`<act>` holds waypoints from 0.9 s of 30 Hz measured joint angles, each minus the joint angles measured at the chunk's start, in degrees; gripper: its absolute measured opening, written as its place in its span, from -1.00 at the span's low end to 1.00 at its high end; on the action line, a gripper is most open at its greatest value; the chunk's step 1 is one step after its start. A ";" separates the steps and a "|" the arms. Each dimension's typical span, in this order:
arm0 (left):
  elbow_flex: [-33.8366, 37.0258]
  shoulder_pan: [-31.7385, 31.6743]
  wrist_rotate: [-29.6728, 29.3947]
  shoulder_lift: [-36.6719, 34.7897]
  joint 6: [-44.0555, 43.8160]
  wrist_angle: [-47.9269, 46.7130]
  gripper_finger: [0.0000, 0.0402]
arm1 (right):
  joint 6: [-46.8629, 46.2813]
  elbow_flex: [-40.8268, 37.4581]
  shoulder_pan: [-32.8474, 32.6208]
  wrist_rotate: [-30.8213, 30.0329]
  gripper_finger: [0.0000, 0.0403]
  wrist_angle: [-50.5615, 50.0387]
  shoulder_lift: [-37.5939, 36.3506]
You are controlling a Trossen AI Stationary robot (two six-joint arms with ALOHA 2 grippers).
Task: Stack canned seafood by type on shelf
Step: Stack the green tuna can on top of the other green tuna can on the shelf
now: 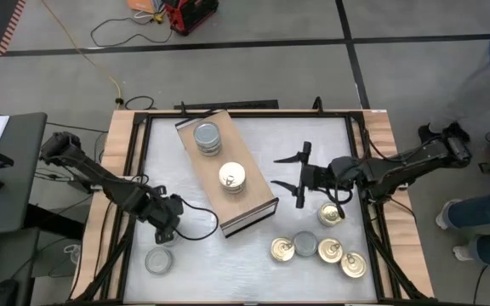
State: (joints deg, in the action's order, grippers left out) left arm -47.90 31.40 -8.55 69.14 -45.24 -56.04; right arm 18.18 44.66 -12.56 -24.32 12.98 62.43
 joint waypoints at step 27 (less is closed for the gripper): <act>9.93 -5.11 3.55 -0.01 5.98 6.53 -0.94 | 1.36 0.04 0.29 0.00 0.44 1.21 0.00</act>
State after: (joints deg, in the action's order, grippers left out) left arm -37.98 26.29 -4.99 69.12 -39.26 -49.51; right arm 19.54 44.71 -12.27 -24.32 14.20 62.43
